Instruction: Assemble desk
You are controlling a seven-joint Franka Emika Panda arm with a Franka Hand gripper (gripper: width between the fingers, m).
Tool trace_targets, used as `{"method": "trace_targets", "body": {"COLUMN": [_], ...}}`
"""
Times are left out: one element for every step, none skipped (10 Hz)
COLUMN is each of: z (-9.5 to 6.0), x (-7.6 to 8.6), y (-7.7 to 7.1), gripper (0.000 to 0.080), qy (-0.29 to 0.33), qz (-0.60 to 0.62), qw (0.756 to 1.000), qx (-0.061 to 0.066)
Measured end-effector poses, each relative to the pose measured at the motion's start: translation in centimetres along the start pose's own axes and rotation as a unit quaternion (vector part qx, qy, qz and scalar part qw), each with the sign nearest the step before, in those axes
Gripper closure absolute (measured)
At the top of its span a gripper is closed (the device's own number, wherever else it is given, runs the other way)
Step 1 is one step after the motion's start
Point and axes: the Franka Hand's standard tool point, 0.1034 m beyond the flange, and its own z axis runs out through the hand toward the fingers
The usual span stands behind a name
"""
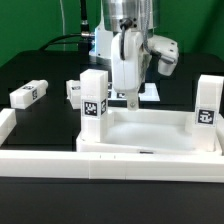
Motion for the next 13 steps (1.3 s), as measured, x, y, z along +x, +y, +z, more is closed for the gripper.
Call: {"method": "trace_targets", "body": {"z": [1.1,2.0,2.2,2.3,2.4,2.5,2.5,2.4,2.4,2.4,2.5,2.6,2.6], "x": [0.1,-0.2,-0.5,-0.6,-0.7,-0.7,-0.8,-0.8,-0.8,-0.8,-0.8,-0.8,-0.8], "y": [0.4,0.7,0.8,0.6,0.7,0.7,0.6,0.6,0.6,0.6,0.6,1.0,1.2], "gripper": [0.0151,0.0151,0.0151,0.0151,0.0151,0.0151,0.0151,0.0151,0.0293,0.0431,0.0568,0.0568,0.0730], "qy": [0.006,0.011,0.009,0.010,0.011,0.010,0.011,0.011,0.011,0.011,0.011,0.010,0.009], "qz": [-0.003,-0.008,-0.013,-0.014,-0.015,-0.016,-0.016,-0.016,-0.016,-0.016,-0.016,-0.016,-0.021], "qw": [1.000,1.000,1.000,1.000,1.000,0.999,1.000,1.000,1.000,1.000,1.000,0.999,0.999], "qx": [-0.009,-0.015,-0.024,-0.023,-0.024,-0.026,-0.025,-0.024,-0.023,-0.023,-0.024,-0.030,-0.034]}}
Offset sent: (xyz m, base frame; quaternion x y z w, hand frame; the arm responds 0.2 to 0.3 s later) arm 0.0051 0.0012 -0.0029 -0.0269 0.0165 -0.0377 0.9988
